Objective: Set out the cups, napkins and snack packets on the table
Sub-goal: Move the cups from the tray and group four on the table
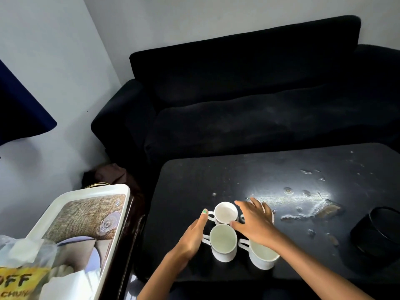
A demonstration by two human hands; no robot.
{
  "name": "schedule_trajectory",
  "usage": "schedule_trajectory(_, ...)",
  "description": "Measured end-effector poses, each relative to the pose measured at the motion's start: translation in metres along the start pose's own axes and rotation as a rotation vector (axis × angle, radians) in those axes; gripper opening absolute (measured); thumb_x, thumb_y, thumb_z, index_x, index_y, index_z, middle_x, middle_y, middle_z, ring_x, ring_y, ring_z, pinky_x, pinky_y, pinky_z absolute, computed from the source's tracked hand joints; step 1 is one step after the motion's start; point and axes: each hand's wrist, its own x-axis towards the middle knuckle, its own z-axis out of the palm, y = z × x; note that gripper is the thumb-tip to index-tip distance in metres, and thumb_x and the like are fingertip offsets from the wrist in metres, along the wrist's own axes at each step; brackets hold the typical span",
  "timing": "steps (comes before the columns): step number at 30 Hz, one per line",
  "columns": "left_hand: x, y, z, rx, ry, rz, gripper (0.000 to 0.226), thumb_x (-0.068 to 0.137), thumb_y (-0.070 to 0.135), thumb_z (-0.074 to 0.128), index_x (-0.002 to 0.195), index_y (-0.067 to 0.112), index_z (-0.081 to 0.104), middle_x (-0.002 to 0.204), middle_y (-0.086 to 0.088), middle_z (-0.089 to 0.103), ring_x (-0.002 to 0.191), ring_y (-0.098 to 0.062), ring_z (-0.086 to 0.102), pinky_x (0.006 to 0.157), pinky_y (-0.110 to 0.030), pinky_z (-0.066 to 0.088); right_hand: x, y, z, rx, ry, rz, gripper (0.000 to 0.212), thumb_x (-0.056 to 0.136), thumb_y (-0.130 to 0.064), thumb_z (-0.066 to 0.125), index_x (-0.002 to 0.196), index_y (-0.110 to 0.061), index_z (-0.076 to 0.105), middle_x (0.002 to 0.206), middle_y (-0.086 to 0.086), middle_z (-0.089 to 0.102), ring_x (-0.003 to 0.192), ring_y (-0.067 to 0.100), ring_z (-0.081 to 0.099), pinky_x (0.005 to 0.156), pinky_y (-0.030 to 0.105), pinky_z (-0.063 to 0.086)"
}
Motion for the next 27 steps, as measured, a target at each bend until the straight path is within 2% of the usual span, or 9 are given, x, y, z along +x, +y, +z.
schedule_trajectory(7, 0.021, 0.005, -0.012, 0.1, -0.287, -0.028, 0.094, 0.072, 0.089, 0.017, 0.144, 0.032, 0.039, 0.151, 0.013, 0.035, 0.14, -0.002, 0.028, 0.12, -0.04, 0.01, 0.014, 0.004, 0.002, -0.041, -0.083, -0.043, 0.052, 0.085, -0.05, 0.053, 0.131, -0.027, 0.043, 0.137, -0.007, 0.052, 0.147, 0.022, 0.004, 0.115, 0.046, -0.008)
schedule_trajectory(10, 0.028, 0.009, -0.013, 0.088, -0.345, 0.004, 0.086, 0.075, 0.086, 0.014, 0.14, 0.038, 0.043, 0.148, 0.02, 0.037, 0.135, 0.003, 0.028, 0.117, -0.031, 0.009, 0.023, 0.006, -0.001, -0.063, -0.091, -0.043, 0.05, 0.089, -0.048, 0.051, 0.133, -0.028, 0.04, 0.136, -0.008, 0.053, 0.147, 0.023, 0.005, 0.115, 0.047, -0.009)
schedule_trajectory(14, 0.043, 0.015, -0.014, 0.054, -0.32, 0.038, 0.082, 0.081, 0.079, 0.015, 0.146, 0.032, 0.031, 0.15, 0.019, 0.03, 0.133, 0.007, 0.026, 0.111, -0.021, 0.012, 0.041, 0.005, -0.005, -0.052, -0.116, -0.044, 0.047, 0.091, -0.043, 0.049, 0.134, -0.026, 0.039, 0.132, -0.005, 0.056, 0.145, 0.021, 0.013, 0.116, 0.046, -0.005)
schedule_trajectory(16, 0.051, 0.02, -0.013, 0.025, -0.319, 0.066, 0.073, 0.088, 0.071, 0.016, 0.147, 0.03, 0.031, 0.146, 0.021, 0.033, 0.128, 0.01, 0.028, 0.104, -0.014, 0.017, 0.052, 0.004, -0.009, -0.004, -0.143, -0.049, 0.046, 0.092, -0.04, 0.051, 0.133, -0.024, 0.039, 0.129, -0.002, 0.057, 0.139, 0.021, 0.027, 0.117, 0.043, 0.001)
schedule_trajectory(18, 0.067, 0.025, -0.011, -0.102, -0.306, 0.08, 0.06, 0.097, 0.056, 0.019, 0.144, 0.024, 0.036, 0.143, 0.014, 0.039, 0.127, 0.005, 0.034, 0.102, -0.009, 0.025, 0.066, 0.005, -0.012, 0.096, -0.162, -0.051, 0.048, 0.09, -0.036, 0.055, 0.133, -0.021, 0.04, 0.125, 0.001, 0.059, 0.126, 0.021, 0.045, 0.114, 0.04, 0.019)
schedule_trajectory(20, 0.086, 0.03, -0.003, -0.115, -0.249, 0.103, 0.051, 0.102, 0.043, 0.022, 0.143, 0.017, 0.039, 0.145, 0.006, 0.041, 0.132, -0.005, 0.038, 0.111, -0.02, 0.027, 0.079, 0.006, -0.014, 0.248, -0.171, -0.034, 0.05, 0.089, -0.03, 0.059, 0.133, -0.018, 0.041, 0.125, 0.003, 0.06, 0.117, 0.023, 0.052, 0.104, 0.038, 0.037)
schedule_trajectory(22, 0.093, 0.028, -0.004, -0.117, -0.172, 0.129, 0.047, 0.105, 0.029, 0.025, 0.145, 0.006, 0.033, 0.151, -0.006, 0.033, 0.14, -0.017, 0.031, 0.114, -0.027, 0.024, 0.091, 0.007, -0.015, 0.354, -0.172, -0.005, 0.051, 0.088, -0.024, 0.062, 0.134, -0.016, 0.041, 0.125, 0.005, 0.058, 0.115, 0.022, 0.054, 0.097, 0.035, 0.043)
schedule_trajectory(25, 0.114, 0.03, -0.004, 0.052, -0.119, 0.087, 0.051, 0.101, 0.044, 0.026, 0.15, 0.032, 0.018, 0.158, 0.004, 0.014, 0.147, -0.016, 0.003, 0.12, -0.041, 0.001, 0.11, 0.009, -0.014, 0.462, -0.15, 0.036, 0.05, 0.087, -0.02, 0.062, 0.133, -0.017, 0.043, 0.123, 0.004, 0.059, 0.112, 0.02, 0.055, 0.092, 0.03, 0.043)
schedule_trajectory(27, 0.118, 0.028, -0.008, 0.17, -0.126, 0.063, 0.059, 0.097, 0.036, 0.032, 0.149, 0.042, 0.005, 0.161, 0.0, 0.001, 0.146, -0.025, -0.014, 0.118, -0.049, -0.008, 0.12, 0.009, -0.012, 0.525, -0.122, 0.055, 0.048, 0.087, -0.02, 0.062, 0.132, -0.019, 0.045, 0.122, 0.003, 0.059, 0.111, 0.02, 0.055, 0.094, 0.032, 0.044)
